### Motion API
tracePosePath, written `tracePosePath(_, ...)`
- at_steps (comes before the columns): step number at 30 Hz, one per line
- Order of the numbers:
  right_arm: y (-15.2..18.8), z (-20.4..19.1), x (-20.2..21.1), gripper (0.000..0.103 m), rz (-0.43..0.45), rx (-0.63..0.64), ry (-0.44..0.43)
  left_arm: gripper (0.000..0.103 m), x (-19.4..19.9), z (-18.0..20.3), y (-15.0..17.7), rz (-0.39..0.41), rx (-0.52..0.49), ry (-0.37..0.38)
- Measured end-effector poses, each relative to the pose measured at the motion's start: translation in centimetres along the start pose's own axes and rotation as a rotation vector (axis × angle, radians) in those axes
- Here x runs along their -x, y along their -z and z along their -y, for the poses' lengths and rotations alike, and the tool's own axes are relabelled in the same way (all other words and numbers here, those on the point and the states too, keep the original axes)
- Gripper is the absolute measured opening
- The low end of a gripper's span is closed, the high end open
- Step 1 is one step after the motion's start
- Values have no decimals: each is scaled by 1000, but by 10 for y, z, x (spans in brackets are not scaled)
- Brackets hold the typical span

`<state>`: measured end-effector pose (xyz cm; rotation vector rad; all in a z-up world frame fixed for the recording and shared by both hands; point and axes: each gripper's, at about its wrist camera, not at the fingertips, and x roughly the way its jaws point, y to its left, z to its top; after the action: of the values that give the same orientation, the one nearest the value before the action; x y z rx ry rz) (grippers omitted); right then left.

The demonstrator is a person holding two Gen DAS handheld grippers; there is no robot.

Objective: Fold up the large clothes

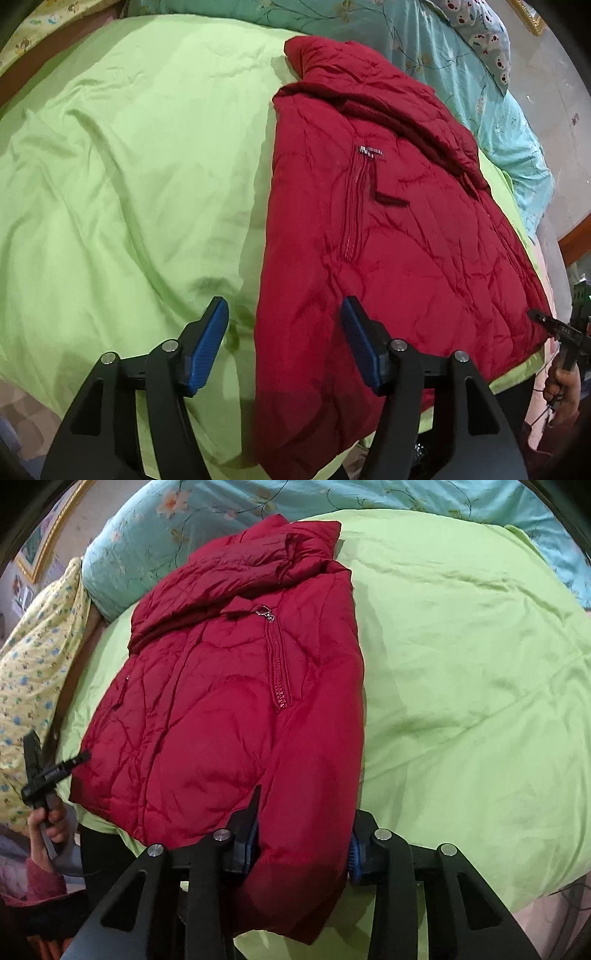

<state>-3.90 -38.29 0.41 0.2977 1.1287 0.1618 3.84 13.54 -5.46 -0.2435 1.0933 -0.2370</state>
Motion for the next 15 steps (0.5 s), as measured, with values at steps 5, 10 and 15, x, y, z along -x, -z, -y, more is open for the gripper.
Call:
tracePosePath(5, 0, -1, 0, 39, 9, -7, -8, 63, -7, 1, 10, -29, 4, 40)
tracePosePath(10, 0, -2, -1, 41, 18, -5, -16, 58, -15, 17, 17, -58, -43, 101)
tracePosePath(15, 3, -4, 0, 37, 44, 8, -26, 22, -7, 26, 21, -32, -81, 124)
